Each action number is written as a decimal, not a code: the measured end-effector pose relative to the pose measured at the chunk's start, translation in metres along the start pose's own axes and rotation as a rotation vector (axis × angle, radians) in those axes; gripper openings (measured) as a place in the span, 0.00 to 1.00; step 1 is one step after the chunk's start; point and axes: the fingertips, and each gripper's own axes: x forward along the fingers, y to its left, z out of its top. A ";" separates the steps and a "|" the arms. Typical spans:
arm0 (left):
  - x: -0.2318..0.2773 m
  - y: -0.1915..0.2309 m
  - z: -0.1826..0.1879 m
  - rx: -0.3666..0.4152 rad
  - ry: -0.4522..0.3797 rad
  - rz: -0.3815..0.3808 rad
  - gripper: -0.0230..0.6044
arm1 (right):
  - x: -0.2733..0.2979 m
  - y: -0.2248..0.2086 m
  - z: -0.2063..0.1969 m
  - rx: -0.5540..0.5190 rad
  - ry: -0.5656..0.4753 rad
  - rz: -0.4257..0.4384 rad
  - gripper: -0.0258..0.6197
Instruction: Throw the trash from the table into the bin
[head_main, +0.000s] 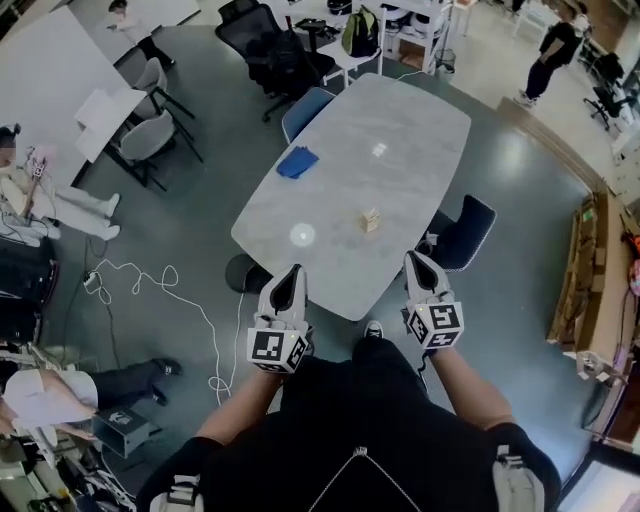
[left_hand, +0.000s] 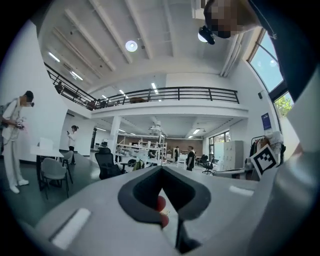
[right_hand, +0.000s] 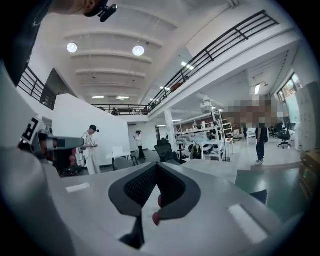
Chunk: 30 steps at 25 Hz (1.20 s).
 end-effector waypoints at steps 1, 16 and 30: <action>0.009 0.000 0.001 0.001 0.000 0.025 0.04 | 0.016 -0.014 -0.006 -0.010 0.038 0.008 0.08; 0.034 0.047 -0.035 -0.005 0.115 0.270 0.04 | 0.226 -0.074 -0.203 -0.102 0.513 0.085 0.61; -0.021 0.076 -0.057 -0.038 0.157 0.460 0.04 | 0.268 -0.072 -0.235 -0.175 0.558 0.011 0.46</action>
